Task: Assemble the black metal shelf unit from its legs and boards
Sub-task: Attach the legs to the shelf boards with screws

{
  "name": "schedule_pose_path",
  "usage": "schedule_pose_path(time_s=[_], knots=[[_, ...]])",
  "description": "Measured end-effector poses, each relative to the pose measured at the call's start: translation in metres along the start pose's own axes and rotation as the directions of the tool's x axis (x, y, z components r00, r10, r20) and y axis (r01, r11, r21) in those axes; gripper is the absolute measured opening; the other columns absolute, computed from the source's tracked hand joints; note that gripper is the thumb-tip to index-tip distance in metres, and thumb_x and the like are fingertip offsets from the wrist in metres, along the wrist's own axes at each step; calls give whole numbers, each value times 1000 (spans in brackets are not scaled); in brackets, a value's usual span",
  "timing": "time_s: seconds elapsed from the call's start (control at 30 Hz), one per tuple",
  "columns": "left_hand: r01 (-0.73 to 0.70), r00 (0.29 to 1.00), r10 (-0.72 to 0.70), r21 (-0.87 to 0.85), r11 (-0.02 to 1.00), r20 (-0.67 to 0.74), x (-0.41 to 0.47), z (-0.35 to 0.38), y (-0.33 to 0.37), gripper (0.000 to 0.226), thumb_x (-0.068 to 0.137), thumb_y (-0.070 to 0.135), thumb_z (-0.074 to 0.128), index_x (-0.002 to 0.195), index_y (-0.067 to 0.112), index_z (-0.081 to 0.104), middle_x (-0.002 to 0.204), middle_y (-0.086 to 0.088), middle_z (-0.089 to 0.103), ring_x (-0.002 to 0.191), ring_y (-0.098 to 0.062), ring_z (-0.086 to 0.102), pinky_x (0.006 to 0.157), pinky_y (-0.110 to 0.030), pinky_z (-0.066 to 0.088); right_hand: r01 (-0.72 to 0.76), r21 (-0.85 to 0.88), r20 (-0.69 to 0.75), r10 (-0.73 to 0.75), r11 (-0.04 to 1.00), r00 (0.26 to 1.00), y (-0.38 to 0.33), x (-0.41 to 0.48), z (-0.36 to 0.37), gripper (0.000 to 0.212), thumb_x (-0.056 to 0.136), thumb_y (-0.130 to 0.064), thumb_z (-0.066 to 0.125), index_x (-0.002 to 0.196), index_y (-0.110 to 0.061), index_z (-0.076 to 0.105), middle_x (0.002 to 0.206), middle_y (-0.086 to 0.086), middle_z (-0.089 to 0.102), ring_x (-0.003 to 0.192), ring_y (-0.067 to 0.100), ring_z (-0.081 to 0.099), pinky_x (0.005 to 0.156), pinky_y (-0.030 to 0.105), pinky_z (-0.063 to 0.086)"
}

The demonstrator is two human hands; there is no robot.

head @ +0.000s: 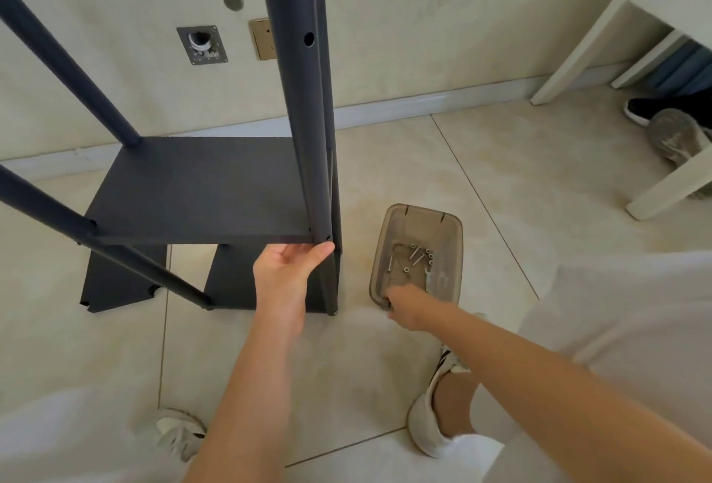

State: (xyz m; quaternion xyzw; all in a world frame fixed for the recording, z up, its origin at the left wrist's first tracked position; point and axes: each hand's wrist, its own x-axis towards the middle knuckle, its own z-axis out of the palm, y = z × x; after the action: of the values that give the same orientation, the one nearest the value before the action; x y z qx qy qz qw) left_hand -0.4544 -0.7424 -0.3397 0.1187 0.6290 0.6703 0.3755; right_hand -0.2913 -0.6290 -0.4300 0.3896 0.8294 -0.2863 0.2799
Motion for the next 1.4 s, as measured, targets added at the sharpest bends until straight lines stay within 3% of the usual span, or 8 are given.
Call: schedule_pose_path(time_s=[0.17, 0.3, 0.53, 0.63, 0.7, 1.07, 1.23, 1.4], knots=[[-6, 1000, 7, -23, 1000, 15, -5, 2, 4, 27, 77, 4, 82, 97, 18, 72, 100, -6, 78, 99, -19, 74, 86, -26, 52, 44, -124, -39, -49, 991, 998, -3, -4, 0, 17, 95, 3, 44, 103, -9, 52, 110, 17, 58, 88, 31, 54, 72, 35, 41], [17, 1000, -16, 8, 1000, -22, -8, 4, 7, 28, 76, 7, 83, 98, 18, 70, 96, -2, 78, 96, -17, 74, 84, -25, 52, 154, -150, 91, -142, 977, 986, -11, -6, 3, 15, 92, -3, 59, 107, -2, 63, 98, 15, 62, 88, 31, 60, 70, 31, 42], [17, 1000, -16, 4, 1000, -17, -13, 7, 11, 28, 79, 5, 81, 100, 18, 69, 97, -1, 78, 98, -16, 74, 86, -24, 52, 226, -71, 277, -199, 971, 940, -18, -5, 16, 32, 87, -24, 72, 113, -5, 68, 111, 13, 66, 100, 31, 63, 87, 38, 53], [20, 999, -20, 14, 1000, -27, -13, 6, 12, 28, 78, 6, 81, 100, 19, 69, 97, 0, 78, 96, -15, 74, 87, -25, 52, 165, 77, 225, -178, 983, 958, -15, 3, 16, 29, 96, -33, 59, 108, -8, 68, 112, 11, 68, 102, 29, 64, 93, 41, 52], [24, 999, -24, 17, 1000, -34, -14, 7, 13, 28, 77, 7, 82, 100, 18, 69, 96, -1, 78, 96, -15, 74, 90, -28, 53, 137, 111, 150, -153, 984, 977, -11, 10, 18, 31, 100, -27, 53, 122, -8, 62, 123, 12, 63, 111, 29, 59, 100, 41, 48], [54, 998, -54, 2, 999, -13, -13, 4, 16, 30, 82, 1, 74, 110, 7, 67, 105, -10, 76, 105, -22, 72, 103, -36, 50, 48, 60, 108, -54, 997, 993, -10, 48, 45, 63, 94, -1, 52, 152, -11, 29, 154, 17, 32, 131, 37, 45, 106, 45, 43], [26, 999, -26, 15, 1000, 25, -15, 4, 17, 46, 70, 15, 78, 112, 1, 66, 97, -8, 76, 107, -21, 72, 103, -35, 48, 44, 42, 38, -45, 998, 998, -18, 63, 51, 40, 95, -8, 56, 135, -6, 51, 158, 17, 21, 130, 39, 44, 106, 46, 43], [27, 999, -28, 36, 999, 18, -16, 5, 18, 55, 61, 23, 78, 111, 4, 66, 97, -8, 76, 104, -21, 72, 102, -34, 48, 30, 22, -83, -28, 999, 996, -15, 68, 56, 34, 93, -2, 57, 127, -7, 57, 132, 17, 52, 117, 34, 53, 100, 43, 48]])
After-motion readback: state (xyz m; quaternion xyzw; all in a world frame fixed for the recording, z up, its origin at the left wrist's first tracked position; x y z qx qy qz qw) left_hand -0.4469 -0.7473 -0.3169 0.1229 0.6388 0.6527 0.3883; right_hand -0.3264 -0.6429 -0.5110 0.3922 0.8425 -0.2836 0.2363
